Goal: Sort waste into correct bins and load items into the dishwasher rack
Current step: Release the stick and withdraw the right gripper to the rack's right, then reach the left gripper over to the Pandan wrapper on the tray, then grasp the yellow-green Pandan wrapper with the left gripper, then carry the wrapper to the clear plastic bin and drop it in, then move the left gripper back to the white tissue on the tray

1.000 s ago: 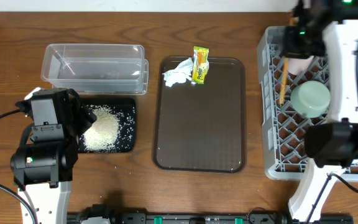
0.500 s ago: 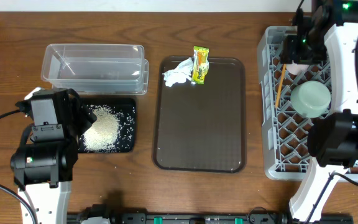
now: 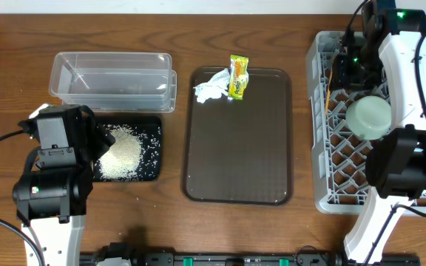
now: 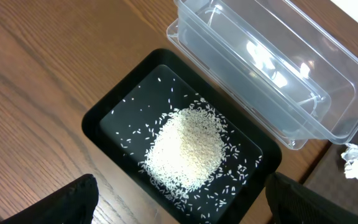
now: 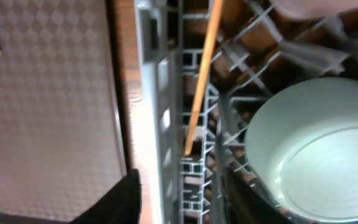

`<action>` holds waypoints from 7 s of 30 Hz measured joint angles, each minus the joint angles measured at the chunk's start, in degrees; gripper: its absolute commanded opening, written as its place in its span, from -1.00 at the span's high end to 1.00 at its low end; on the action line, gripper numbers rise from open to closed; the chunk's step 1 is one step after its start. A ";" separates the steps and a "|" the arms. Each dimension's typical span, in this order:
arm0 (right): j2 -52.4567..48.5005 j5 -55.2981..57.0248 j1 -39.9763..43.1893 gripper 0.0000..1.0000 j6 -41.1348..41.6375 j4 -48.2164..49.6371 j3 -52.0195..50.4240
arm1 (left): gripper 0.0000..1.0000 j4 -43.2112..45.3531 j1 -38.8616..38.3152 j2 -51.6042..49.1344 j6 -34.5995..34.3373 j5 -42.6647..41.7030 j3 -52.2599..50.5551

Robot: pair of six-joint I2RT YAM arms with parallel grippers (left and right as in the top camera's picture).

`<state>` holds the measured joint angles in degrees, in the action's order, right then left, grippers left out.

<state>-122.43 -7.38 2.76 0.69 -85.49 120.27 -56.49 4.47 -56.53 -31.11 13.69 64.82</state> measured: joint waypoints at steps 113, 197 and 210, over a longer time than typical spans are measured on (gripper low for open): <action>34.97 11.63 10.29 -0.98 26.10 -10.62 -23.76 | -0.76 34.95 -34.16 -76.26 25.20 -11.74 39.47; 34.97 11.63 10.29 -0.99 26.10 -10.62 -23.76 | 0.35 7.85 -3.48 -57.64 -34.25 -6.62 38.23; 34.97 11.65 10.29 -0.98 26.10 -10.62 -23.76 | -0.42 7.63 -3.56 -57.66 -34.75 -8.04 37.94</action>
<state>-87.46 4.27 13.06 26.79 -96.12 96.51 -48.86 0.91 -114.19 -65.87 5.65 102.76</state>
